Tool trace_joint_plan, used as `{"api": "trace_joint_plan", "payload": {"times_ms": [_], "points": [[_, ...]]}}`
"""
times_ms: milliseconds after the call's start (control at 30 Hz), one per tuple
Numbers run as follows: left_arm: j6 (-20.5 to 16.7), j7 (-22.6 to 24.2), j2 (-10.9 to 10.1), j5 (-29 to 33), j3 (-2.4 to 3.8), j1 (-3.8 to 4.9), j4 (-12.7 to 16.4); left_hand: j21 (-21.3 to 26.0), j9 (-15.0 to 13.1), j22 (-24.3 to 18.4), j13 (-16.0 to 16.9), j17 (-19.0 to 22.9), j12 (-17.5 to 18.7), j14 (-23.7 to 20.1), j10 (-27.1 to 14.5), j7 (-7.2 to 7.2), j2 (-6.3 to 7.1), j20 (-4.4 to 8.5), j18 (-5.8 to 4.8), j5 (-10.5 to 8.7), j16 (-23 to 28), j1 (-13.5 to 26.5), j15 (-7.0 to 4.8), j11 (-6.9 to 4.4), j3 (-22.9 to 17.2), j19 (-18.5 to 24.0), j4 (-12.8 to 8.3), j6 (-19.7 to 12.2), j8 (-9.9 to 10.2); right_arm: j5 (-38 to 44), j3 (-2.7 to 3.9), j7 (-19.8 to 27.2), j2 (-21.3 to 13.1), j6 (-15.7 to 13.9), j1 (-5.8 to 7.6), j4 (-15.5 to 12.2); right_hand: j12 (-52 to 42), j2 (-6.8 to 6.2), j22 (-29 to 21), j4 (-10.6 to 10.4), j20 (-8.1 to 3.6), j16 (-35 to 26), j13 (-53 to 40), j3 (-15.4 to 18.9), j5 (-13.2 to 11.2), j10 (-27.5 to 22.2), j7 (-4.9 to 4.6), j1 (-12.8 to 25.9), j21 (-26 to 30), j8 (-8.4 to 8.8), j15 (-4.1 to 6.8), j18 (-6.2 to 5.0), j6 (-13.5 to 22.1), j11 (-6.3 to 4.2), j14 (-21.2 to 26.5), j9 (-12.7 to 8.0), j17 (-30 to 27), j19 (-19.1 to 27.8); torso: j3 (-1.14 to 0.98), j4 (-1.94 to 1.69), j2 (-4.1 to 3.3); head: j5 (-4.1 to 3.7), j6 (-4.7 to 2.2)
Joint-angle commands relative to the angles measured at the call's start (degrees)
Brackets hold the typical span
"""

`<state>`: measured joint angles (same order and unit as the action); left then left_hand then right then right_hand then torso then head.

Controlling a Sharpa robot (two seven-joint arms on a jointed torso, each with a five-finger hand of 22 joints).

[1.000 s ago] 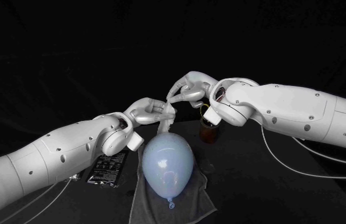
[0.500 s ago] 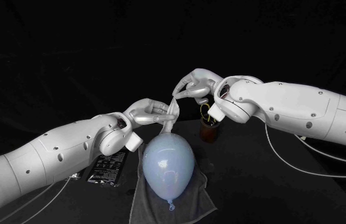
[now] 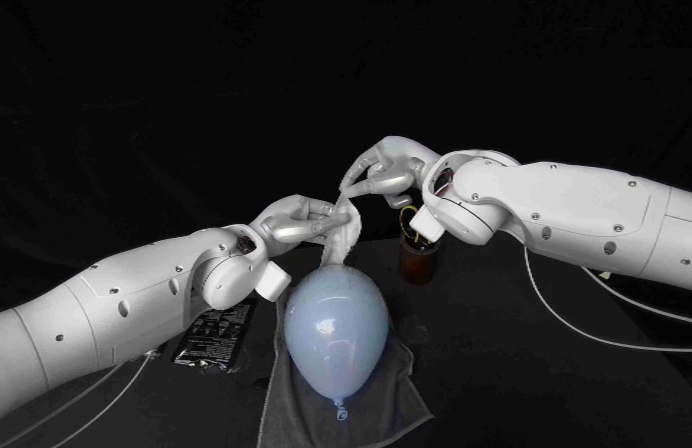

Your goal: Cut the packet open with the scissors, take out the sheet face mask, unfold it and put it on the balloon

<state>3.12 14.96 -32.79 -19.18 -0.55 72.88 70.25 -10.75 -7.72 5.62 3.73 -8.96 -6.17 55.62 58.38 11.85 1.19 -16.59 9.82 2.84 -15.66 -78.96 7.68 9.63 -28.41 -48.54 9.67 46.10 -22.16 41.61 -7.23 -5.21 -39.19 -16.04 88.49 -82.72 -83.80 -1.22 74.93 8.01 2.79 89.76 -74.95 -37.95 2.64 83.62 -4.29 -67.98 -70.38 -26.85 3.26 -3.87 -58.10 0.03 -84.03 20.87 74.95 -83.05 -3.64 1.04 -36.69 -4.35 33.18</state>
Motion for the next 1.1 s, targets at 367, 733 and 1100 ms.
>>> {"api": "trace_joint_plan", "payload": {"times_ms": [367, 733, 1100], "points": [[2.09, 2.64, 0.06, 5.87, 0.07, 0.05, 0.56, 2.18, -0.08, -1.53, -0.12, 0.83, 1.88, -0.48, 0.64, -0.27, -1.88, -0.08, -0.53, -0.07, 2.60, -1.44, 0.40, 0.29, -4.98, 0.99, 1.03, -1.21, 0.64, 0.78, 0.01, -1.00, 1.14, -1.30, 0.00, 1.66, 0.36, 0.72, 9.97, -0.11, -0.11, 0.24, -9.39, -0.33, 0.14, 2.18, -0.15, 0.11, -0.04, -0.27, 0.17, 0.10, -0.32, 0.05, -5.97, 2.22, 15.05, -0.21, -0.03, 0.01, 0.01, -0.06, 0.02], [7.44, 3.44, -0.30, 6.18, 0.08, 0.05, 1.32, 3.50, -0.89, -1.80, -0.11, 1.32, 2.43, -1.04, 0.26, -1.26, 3.45, -0.06, -1.39, -0.10, 4.26, -3.96, 0.89, 0.89, -7.02, 1.92, -4.83, -0.99, -0.21, 2.04, -0.07, -1.33, 3.07, -3.71, -0.05, 3.86, 0.81, 0.74, 9.93, -0.13, -0.10, 0.24, -9.00, -0.35, 0.14, 1.90, -0.18, 0.15, 0.13, -0.27, 0.16, 0.07, -0.24, 0.07, -5.97, 2.22, 15.05, -0.15, 0.04, -0.05, -0.04, -0.07, 0.01], [7.79, 3.28, -0.43, 7.97, 0.08, 0.04, 1.37, 3.99, -0.97, -1.78, -0.09, 1.41, 2.41, -0.50, 1.02, -0.68, 7.45, -0.09, -1.66, -0.11, 4.83, -0.76, 0.99, 0.89, -6.06, 1.92, -5.60, -1.04, 0.11, 2.17, -0.16, -1.50, 3.31, -1.16, -0.26, 4.11, 1.03, 0.70, 9.72, -0.17, -0.08, 0.24, -8.82, -0.33, 0.14, 1.76, -0.23, 0.28, 0.93, -0.27, 0.12, -0.08, -0.06, 0.12, -5.97, 2.23, 15.05, 0.14, 0.01, -0.03, 0.03, 0.06, 0.02]]}}
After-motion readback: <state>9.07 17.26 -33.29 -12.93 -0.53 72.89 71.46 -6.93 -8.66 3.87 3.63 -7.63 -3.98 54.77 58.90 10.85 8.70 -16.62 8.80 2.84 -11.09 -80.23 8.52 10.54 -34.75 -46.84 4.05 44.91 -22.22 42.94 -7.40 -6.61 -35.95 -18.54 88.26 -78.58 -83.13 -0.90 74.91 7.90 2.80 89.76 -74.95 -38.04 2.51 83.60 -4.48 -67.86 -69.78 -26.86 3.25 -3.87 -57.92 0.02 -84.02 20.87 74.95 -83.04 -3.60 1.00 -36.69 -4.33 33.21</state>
